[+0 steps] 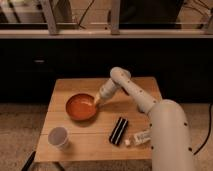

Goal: Drag the ceramic bowl in a circle

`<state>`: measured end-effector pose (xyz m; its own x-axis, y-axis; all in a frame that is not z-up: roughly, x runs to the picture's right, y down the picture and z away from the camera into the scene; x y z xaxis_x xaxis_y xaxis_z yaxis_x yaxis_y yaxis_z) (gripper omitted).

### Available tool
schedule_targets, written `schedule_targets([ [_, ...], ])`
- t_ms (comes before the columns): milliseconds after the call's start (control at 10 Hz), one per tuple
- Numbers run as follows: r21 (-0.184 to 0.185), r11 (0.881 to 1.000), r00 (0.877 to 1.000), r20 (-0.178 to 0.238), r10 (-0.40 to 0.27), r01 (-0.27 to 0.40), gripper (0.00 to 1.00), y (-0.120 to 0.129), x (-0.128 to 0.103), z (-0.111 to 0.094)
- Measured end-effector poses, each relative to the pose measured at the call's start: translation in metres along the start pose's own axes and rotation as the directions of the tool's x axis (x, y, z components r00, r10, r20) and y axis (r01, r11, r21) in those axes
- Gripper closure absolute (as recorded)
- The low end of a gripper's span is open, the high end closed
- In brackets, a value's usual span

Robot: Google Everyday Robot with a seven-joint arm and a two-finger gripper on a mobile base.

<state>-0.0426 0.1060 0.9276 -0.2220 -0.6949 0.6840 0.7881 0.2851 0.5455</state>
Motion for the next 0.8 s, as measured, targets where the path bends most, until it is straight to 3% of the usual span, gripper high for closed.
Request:
schedule_targets([
  [400, -0.03, 0.995, 0.991, -0.103, 0.09, -0.093, 1.0, 0.032, -0.01, -0.045],
  [600, -0.041, 0.987, 0.976, -0.165, 0.144, -0.152, 1.0, 0.052, -0.021, -0.071],
  [800, -0.052, 0.978, 0.965, -0.181, 0.189, -0.202, 1.0, 0.058, -0.028, -0.078],
])
